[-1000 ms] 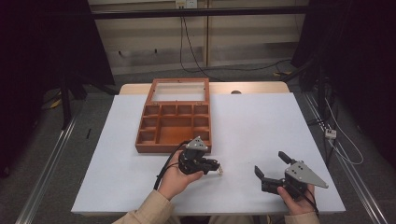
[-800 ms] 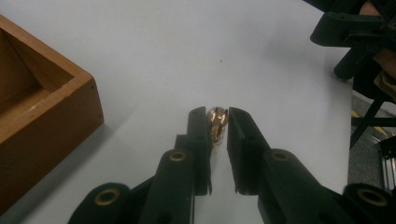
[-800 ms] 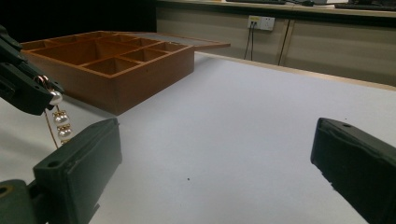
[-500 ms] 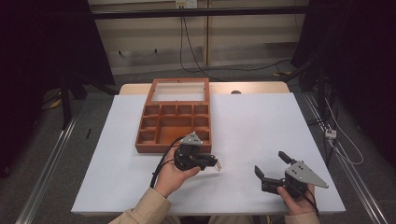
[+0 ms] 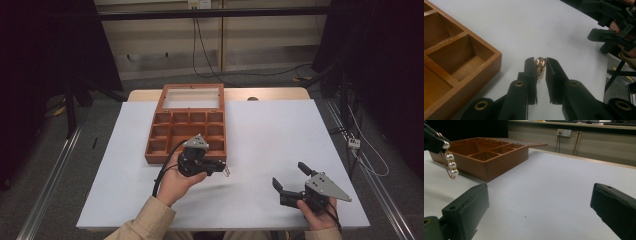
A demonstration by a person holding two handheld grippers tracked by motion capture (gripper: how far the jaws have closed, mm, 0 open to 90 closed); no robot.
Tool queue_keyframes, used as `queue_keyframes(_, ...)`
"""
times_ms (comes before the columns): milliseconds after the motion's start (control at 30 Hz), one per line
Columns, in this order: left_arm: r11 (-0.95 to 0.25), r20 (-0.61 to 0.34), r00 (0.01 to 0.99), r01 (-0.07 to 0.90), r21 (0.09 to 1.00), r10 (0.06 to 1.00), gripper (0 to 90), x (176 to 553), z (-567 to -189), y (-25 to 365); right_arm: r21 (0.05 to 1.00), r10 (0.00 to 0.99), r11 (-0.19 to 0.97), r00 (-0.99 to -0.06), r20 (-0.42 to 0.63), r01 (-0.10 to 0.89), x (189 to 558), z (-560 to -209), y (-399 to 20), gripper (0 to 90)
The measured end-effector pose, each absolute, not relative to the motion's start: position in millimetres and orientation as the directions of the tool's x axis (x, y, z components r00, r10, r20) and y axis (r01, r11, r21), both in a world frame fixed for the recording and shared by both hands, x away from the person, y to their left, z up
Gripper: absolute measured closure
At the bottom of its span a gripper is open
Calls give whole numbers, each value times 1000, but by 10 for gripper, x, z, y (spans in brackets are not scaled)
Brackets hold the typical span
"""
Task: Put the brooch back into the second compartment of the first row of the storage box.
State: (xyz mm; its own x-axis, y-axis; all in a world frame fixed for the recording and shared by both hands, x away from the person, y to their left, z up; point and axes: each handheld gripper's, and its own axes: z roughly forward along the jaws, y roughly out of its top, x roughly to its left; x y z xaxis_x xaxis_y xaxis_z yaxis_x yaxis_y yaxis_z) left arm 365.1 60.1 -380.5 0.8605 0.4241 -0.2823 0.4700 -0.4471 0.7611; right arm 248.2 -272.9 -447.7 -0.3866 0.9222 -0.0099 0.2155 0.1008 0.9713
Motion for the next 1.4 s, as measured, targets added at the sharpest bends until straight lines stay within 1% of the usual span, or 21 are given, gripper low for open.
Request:
queue_keyframes(900, -430, -298, 832, 509, 746, 468, 797, 3889, -3441, 862, 973, 922, 96, -388, -7, 212, 2483, -4467, -2732, 12)
queue_keyframes(1400, -429, -275, 820, 512, 744, 503, 797, 4035, -3285, 955, 973, 924, 91, -383, -4, 211, 2483, -4463, -2737, 12)
